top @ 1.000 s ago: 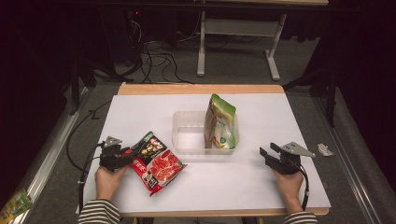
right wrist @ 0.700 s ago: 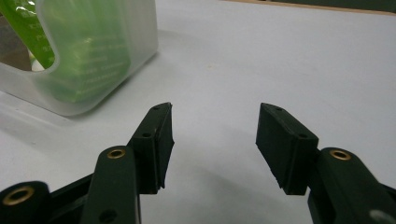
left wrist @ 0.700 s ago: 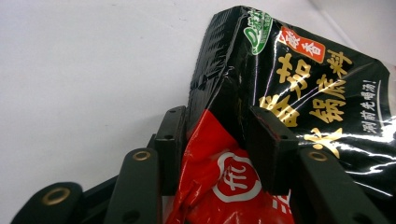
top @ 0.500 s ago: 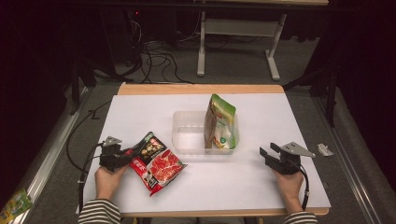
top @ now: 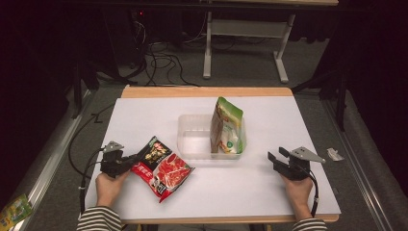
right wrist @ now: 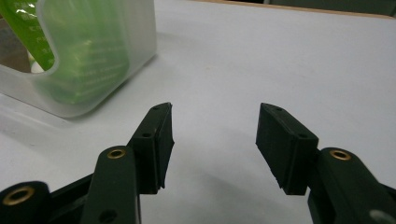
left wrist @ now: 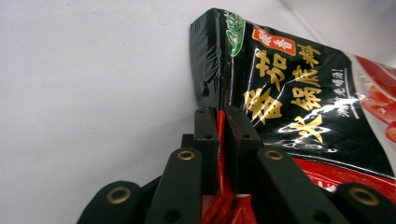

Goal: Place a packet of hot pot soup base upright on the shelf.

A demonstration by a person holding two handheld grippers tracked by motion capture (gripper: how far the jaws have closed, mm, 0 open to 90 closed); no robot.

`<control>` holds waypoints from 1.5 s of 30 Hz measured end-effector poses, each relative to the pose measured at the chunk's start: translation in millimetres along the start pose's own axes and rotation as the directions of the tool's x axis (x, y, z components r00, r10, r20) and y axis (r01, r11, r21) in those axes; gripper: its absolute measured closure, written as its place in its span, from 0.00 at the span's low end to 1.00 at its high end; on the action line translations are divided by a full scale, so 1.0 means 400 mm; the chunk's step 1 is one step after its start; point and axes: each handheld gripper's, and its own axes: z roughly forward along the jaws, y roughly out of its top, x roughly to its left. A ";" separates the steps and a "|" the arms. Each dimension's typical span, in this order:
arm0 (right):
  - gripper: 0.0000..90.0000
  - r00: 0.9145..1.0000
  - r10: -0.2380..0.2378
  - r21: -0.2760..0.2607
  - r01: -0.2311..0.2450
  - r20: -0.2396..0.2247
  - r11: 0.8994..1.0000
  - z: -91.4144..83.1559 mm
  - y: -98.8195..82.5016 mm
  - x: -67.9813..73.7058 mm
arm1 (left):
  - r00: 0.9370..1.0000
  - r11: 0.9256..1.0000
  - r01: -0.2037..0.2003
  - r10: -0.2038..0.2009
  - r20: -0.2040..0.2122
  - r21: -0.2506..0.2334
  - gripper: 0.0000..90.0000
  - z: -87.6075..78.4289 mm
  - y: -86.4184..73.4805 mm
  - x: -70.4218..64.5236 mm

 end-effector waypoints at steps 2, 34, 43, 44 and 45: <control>0.51 1.000 0.004 0.001 -0.004 -0.001 1.000 0.000 0.000 0.000 | 1.000 1.000 -0.012 0.012 0.001 0.001 0.95 -0.003 0.000 -0.002; 0.51 1.000 0.016 -0.005 -0.016 -0.004 1.000 -0.001 0.000 -0.003 | 0.997 0.991 -0.073 0.075 0.015 -0.112 0.98 -0.115 0.030 -0.068; 0.50 1.000 0.019 -0.011 -0.019 -0.009 1.000 -0.002 -0.001 -0.004 | 0.992 0.981 -0.119 0.124 0.024 -0.152 0.98 -0.146 0.069 -0.116; 0.50 1.000 0.018 -0.011 -0.018 -0.009 1.000 -0.002 -0.001 -0.004 | 0.991 0.980 -0.127 0.132 0.024 -0.152 0.99 -0.149 0.072 -0.121; 0.51 1.000 0.014 -0.012 -0.014 -0.009 1.000 -0.002 -0.001 -0.004 | 0.990 0.979 -0.130 0.135 0.025 -0.159 0.99 -0.151 0.075 -0.126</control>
